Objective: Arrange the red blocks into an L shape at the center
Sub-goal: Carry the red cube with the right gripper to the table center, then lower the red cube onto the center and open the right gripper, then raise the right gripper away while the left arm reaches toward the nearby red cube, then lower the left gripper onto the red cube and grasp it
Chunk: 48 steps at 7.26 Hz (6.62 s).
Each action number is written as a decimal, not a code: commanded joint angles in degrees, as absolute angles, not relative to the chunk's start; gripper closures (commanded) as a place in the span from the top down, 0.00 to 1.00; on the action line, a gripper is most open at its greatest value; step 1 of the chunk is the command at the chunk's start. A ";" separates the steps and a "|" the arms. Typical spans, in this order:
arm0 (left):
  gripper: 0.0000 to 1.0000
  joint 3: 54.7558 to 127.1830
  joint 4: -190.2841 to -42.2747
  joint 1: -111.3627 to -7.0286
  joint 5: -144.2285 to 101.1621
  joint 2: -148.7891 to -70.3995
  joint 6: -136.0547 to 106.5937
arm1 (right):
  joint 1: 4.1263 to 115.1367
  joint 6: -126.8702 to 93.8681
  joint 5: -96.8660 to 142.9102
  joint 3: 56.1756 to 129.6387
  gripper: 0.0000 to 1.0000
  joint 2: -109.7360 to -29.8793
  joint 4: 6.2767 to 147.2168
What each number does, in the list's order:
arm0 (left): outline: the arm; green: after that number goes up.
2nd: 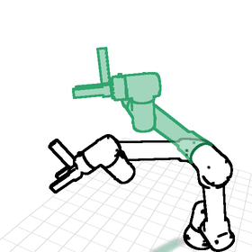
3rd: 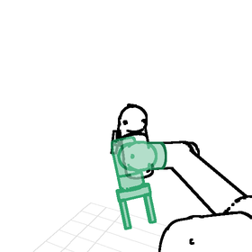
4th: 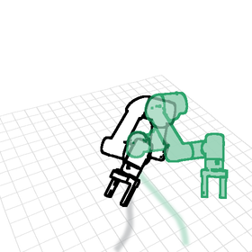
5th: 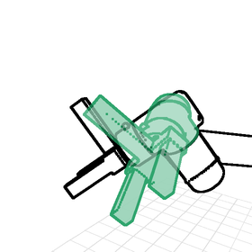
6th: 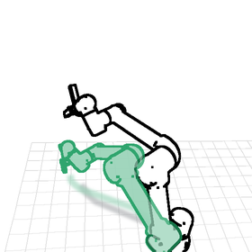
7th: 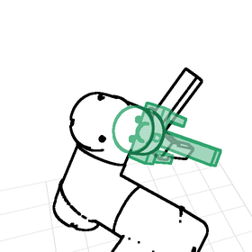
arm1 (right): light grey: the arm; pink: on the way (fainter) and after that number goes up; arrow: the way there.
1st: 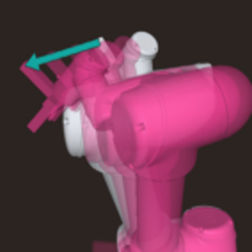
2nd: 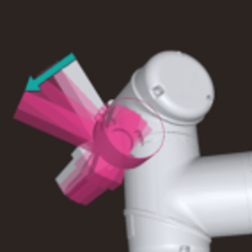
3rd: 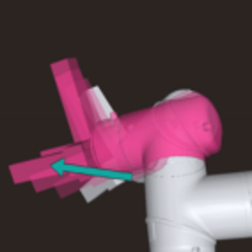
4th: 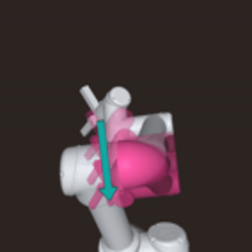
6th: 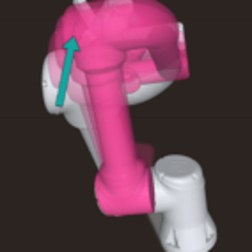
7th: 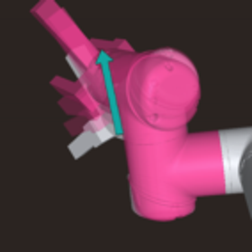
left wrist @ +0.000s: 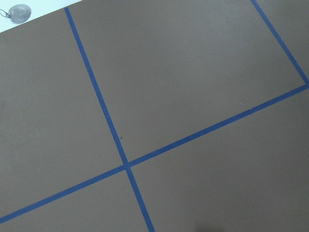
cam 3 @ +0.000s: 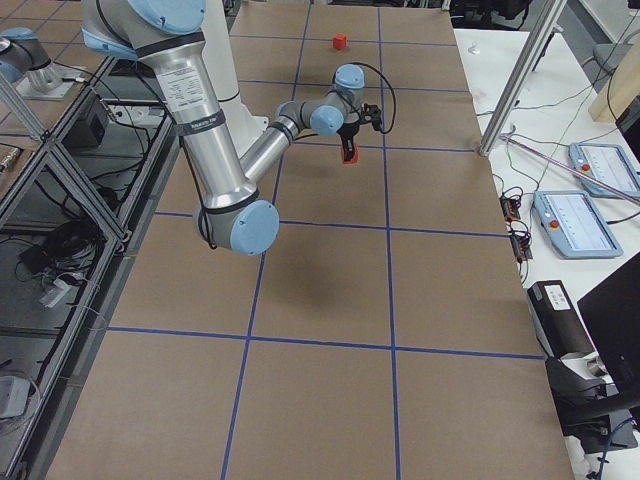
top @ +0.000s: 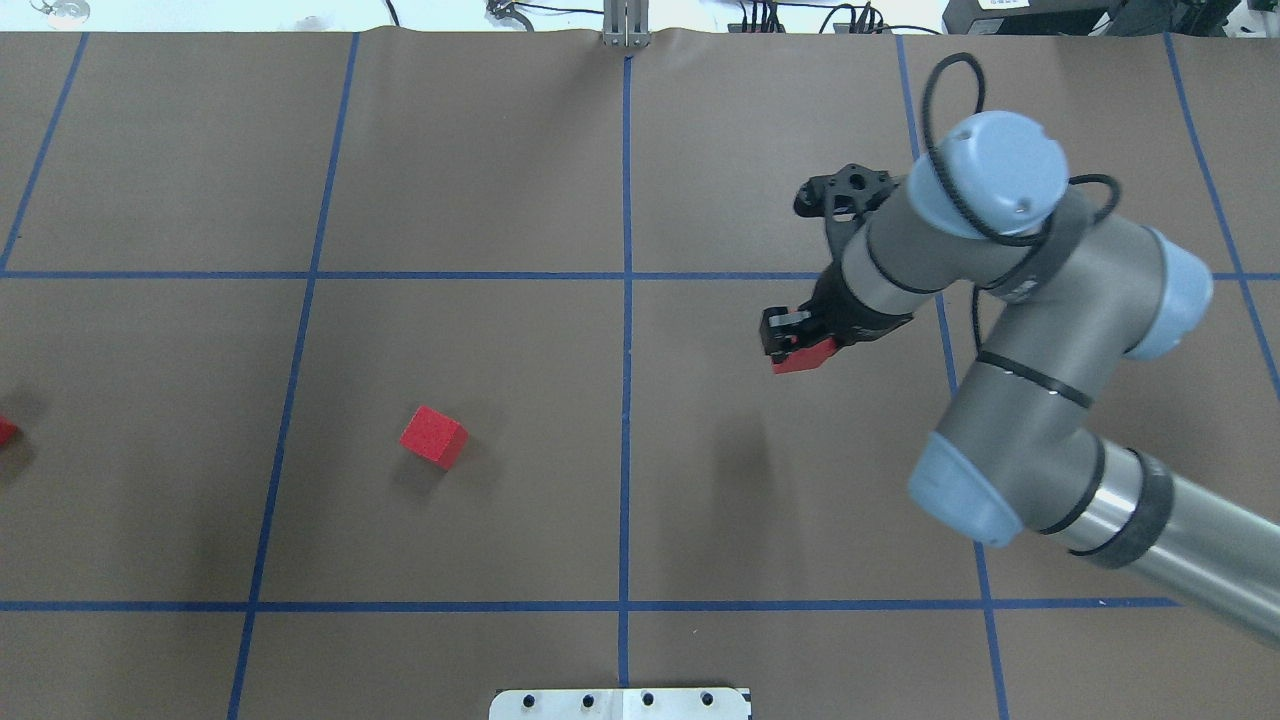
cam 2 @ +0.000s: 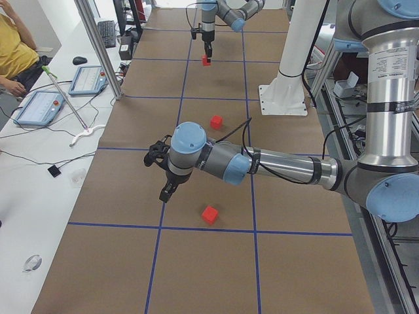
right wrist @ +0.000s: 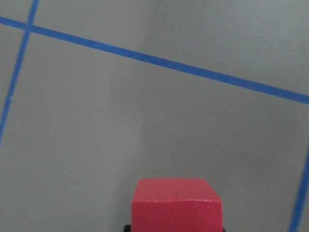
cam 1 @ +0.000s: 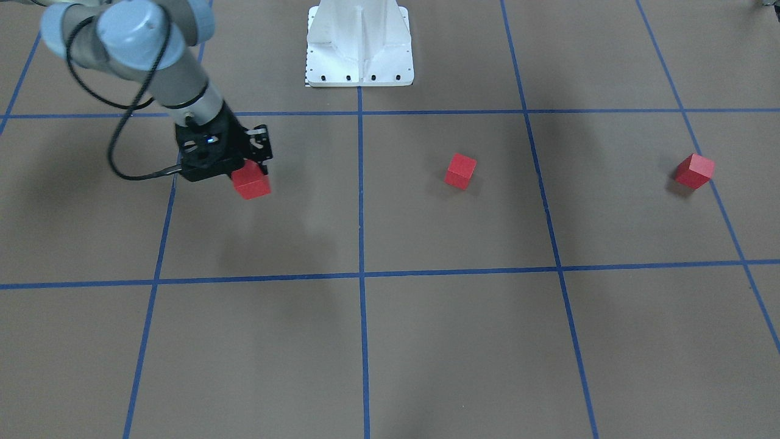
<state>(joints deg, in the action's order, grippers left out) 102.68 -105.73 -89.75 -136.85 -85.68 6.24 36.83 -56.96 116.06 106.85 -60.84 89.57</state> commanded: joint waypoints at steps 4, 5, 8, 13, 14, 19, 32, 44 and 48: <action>1.00 102.74 -105.73 -89.74 -136.93 -85.69 5.54 | 22.16 -75.48 102.31 95.27 0.14 -47.29 92.46; 1.00 102.74 -105.73 -89.74 -136.85 -85.69 5.54 | 21.54 -75.93 102.30 94.32 0.21 -47.20 92.37; 1.00 102.66 -105.65 -89.74 -136.85 -85.69 5.62 | 21.27 -76.03 102.39 88.79 0.35 -43.87 92.29; 1.00 102.48 -105.73 -89.74 -136.85 -85.69 5.54 | 21.18 -75.32 102.31 88.24 0.93 -44.03 92.29; 1.00 102.39 -105.73 -89.74 -136.85 -85.69 5.54 | 21.18 -75.15 102.30 88.24 0.99 -43.95 92.20; 1.00 102.30 -105.73 -89.74 -136.85 -85.78 5.54 | 21.36 -74.18 102.39 90.86 1.00 -43.94 92.37; 1.00 105.20 -117.27 -41.16 -118.07 -105.19 -45.05 | 69.67 -4.87 127.27 102.30 1.00 -81.17 92.02; 0.87 102.31 -101.87 -27.95 -108.98 -112.23 -45.97 | 71.46 -4.22 127.18 101.51 1.00 -87.19 84.55; 0.17 102.83 -101.69 -28.65 -110.82 -113.11 -45.97 | 71.46 -4.22 127.27 101.51 1.00 -87.19 84.55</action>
